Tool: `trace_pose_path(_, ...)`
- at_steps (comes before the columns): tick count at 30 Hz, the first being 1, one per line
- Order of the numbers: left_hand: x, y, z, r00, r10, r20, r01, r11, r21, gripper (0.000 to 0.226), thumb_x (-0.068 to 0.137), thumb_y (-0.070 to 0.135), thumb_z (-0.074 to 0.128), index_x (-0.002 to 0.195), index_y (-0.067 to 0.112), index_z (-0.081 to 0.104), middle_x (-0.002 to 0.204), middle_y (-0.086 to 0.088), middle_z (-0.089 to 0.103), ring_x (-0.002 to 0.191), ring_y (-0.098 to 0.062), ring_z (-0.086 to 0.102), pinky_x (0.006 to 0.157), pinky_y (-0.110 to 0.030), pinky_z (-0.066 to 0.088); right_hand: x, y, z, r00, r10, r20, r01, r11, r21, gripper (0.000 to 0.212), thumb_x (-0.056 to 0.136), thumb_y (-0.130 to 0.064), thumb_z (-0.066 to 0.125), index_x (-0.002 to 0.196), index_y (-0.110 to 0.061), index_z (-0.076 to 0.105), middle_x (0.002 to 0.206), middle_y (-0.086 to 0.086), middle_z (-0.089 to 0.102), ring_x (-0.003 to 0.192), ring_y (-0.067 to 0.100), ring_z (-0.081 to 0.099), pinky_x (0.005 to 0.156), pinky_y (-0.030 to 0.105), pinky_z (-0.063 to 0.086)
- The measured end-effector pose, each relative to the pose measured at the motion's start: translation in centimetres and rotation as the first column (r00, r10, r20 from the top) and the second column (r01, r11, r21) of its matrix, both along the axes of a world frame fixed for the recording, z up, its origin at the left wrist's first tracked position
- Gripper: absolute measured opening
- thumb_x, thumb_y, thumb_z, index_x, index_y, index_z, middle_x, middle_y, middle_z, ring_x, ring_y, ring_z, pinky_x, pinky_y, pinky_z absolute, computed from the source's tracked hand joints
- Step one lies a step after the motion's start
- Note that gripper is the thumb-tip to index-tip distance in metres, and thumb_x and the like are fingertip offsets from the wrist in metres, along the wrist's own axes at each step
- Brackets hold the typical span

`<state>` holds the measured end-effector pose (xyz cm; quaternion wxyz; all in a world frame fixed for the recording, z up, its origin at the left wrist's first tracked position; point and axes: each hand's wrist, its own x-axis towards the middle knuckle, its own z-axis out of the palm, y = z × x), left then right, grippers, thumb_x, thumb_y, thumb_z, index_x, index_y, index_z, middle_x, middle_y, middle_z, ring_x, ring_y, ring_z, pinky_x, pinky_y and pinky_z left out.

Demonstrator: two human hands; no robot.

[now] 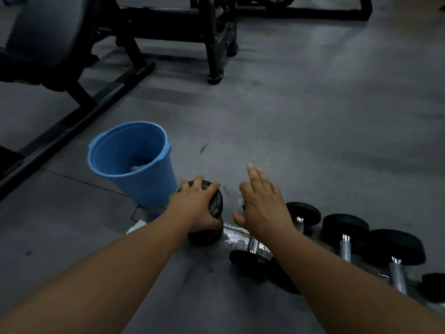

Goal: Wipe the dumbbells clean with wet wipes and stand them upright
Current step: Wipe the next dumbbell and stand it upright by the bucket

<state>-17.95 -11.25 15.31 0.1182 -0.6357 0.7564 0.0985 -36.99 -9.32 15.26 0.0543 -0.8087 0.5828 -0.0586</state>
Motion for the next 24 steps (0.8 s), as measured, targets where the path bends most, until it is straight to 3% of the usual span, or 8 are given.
trace_pose_path(8,1.0,-1.0,-1.8,0.999,0.032,0.013,-0.032,0.998,0.052,0.101,0.063,0.075,0.064,0.144,0.046,0.011,0.149,-0.002,0.017,0.132,-0.034,0.026,0.088,-0.053,0.051,-0.8,-0.7,-2.7,1.0,0.003,-0.01,-0.003,1.0,0.013,0.052,0.083,-0.048,0.058,0.123,-0.019,0.041,0.161,0.012,-0.001,0.148,0.029,0.004,0.114,0.045,0.023)
trace_pose_path(14,1.3,-0.9,-1.8,0.999,-0.013,0.033,0.011,0.998,0.058,0.103,0.066,0.074,0.063,0.147,0.045,0.006,0.155,-0.001,0.011,0.137,-0.033,0.02,0.091,-0.053,0.049,-0.5,-0.3,-4.0,1.0,0.015,0.026,-0.016,1.0,0.027,0.056,0.083,-0.049,0.06,0.125,-0.018,0.041,0.161,0.013,0.001,0.148,0.03,0.006,0.114,0.044,0.022)
trace_pose_path(16,1.2,-1.0,-1.5,0.998,-0.011,0.068,0.006,0.997,0.083,0.106,0.067,0.075,0.062,0.149,0.043,0.002,0.158,-0.001,0.005,0.143,-0.035,0.013,0.101,-0.06,0.04,-1.1,-0.1,-4.3,1.0,0.003,0.027,-0.004,0.999,0.04,0.057,0.082,-0.05,0.061,0.125,-0.018,0.041,0.161,0.012,0.002,0.148,0.03,0.006,0.115,0.044,0.022)
trace_pose_path(18,0.1,-0.5,-1.3,0.988,-0.096,0.121,0.099,0.995,-0.015,0.109,0.069,0.076,0.058,0.152,0.036,0.001,0.162,-0.003,0.003,0.148,-0.033,0.005,0.112,-0.062,0.022,-2.3,0.2,-4.9,1.0,-0.026,-0.007,0.027,0.999,0.044,0.057,0.079,-0.049,0.065,0.122,-0.018,0.043,0.161,0.012,0.006,0.147,0.031,0.011,0.114,0.044,0.024)
trace_pose_path(19,-0.9,0.1,-1.4,0.976,-0.18,0.123,0.193,0.976,-0.1,0.107,0.07,0.075,0.057,0.154,0.031,0.006,0.163,-0.006,0.007,0.149,-0.031,0.007,0.115,-0.059,0.018,-3.1,0.3,-5.2,0.999,-0.044,-0.027,0.045,0.998,0.044,0.058,0.074,-0.048,0.068,0.118,-0.017,0.046,0.159,0.014,0.014,0.146,0.032,0.018,0.111,0.046,0.029)
trace_pose_path(21,-3.5,2.4,-2.7,0.934,-0.356,0.022,0.353,0.913,-0.205,0.093,0.075,0.065,0.058,0.15,0.021,0.027,0.157,-0.01,0.028,0.143,-0.031,0.028,0.116,-0.047,0.026,-4.8,0.9,-5.9,0.996,-0.089,-0.032,0.091,0.994,0.061,0.058,0.063,-0.044,0.077,0.108,-0.015,0.053,0.153,0.017,0.031,0.139,0.035,0.034,0.101,0.048,0.04)
trace_pose_path(24,-6.4,6.6,-6.0,0.897,-0.432,-0.098,0.423,0.901,-0.097,0.071,0.077,0.057,0.061,0.133,0.018,0.044,0.132,-0.005,0.05,0.119,-0.026,0.05,0.098,-0.038,0.041,-7.0,2.1,-6.9,0.993,-0.104,-0.052,0.106,0.993,0.055,0.054,0.062,-0.042,0.077,0.104,-0.015,0.055,0.15,0.018,0.036,0.137,0.035,0.037,0.098,0.048,0.043)
